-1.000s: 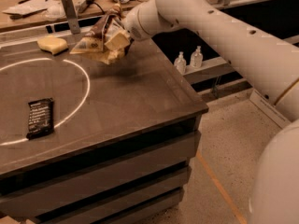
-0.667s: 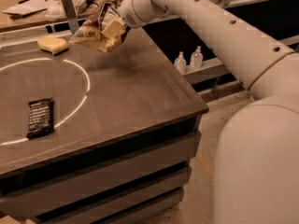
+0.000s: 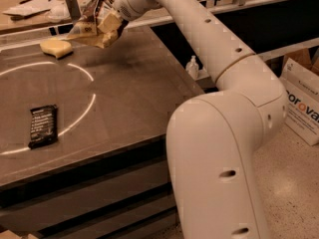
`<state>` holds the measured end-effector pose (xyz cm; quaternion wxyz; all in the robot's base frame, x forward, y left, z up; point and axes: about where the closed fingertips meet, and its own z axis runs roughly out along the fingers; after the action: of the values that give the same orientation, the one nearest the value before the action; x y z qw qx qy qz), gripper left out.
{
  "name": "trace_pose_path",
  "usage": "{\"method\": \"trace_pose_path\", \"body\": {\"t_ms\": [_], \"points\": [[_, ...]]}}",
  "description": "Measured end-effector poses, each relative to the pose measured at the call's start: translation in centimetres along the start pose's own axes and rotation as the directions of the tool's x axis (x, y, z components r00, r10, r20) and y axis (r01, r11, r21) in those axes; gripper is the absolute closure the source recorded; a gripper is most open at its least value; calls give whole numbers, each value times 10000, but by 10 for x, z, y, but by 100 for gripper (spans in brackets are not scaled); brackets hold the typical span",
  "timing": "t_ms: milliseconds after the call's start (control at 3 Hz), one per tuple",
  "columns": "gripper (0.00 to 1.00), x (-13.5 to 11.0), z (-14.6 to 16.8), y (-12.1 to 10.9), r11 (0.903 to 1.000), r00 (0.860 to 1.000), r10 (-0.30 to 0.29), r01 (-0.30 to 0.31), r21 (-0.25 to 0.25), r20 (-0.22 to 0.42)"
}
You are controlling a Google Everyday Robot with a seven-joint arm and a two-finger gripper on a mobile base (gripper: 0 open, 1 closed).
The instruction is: Move brown chip bag near sponge
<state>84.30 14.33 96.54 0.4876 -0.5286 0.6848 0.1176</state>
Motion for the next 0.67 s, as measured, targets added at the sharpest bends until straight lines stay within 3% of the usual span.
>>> {"method": "trace_pose_path", "body": {"t_ms": [333, 667], "points": [[100, -6, 28, -1, 9997, 9999, 140, -139, -210, 46], [79, 2, 61, 16, 9976, 9957, 331, -381, -575, -866]]}}
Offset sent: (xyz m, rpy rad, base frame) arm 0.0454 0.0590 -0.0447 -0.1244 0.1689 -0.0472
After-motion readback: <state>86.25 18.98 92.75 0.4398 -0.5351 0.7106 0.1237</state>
